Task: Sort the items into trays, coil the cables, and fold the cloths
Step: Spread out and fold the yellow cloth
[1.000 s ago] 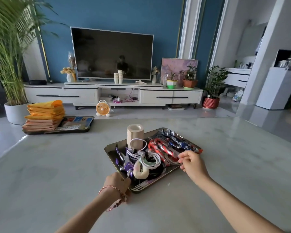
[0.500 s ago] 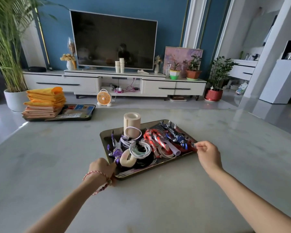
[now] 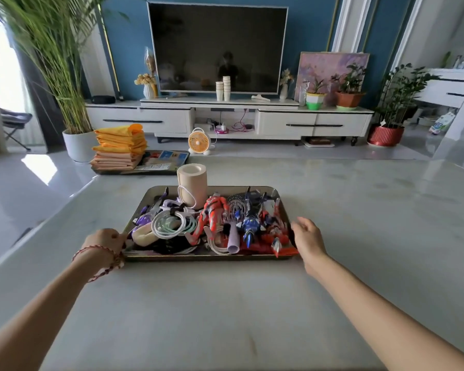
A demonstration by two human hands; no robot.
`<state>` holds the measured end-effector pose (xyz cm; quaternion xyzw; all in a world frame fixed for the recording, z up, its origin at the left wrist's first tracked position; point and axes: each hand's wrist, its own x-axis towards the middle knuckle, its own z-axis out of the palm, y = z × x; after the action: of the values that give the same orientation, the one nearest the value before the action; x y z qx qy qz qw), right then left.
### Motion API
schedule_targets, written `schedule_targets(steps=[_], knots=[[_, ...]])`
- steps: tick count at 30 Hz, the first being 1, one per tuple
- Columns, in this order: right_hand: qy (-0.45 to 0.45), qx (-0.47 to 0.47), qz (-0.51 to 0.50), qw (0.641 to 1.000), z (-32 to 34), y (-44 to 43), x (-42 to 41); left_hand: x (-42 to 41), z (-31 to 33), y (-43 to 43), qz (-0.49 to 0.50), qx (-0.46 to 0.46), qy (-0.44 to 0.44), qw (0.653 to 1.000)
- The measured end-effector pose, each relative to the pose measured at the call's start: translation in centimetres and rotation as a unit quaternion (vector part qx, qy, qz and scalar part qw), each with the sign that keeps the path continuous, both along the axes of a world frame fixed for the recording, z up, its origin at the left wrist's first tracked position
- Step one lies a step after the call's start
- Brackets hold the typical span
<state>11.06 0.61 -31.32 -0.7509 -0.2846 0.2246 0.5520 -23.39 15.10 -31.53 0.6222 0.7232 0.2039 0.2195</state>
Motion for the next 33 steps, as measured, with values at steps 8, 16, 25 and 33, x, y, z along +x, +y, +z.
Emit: schedule_targets(steps=[8,16,25,33], knots=[[0.002,0.042,0.085,0.995,-1.2,3.5,-8.0,-7.2,-0.8,0.5,0.110,0.051,-0.113,0.986],[-0.074,0.098,0.085,0.989,-1.3,6.9,-12.6,-10.5,-2.1,2.0,0.129,0.075,-0.161,0.975],[-0.109,0.080,0.131,0.982,-1.3,11.8,-15.4,-13.5,-2.3,6.9,0.178,0.043,-0.194,0.964],[-0.118,0.069,0.140,0.981,-1.6,15.6,-16.8,-16.1,-3.1,10.2,0.181,0.056,-0.220,0.957]])
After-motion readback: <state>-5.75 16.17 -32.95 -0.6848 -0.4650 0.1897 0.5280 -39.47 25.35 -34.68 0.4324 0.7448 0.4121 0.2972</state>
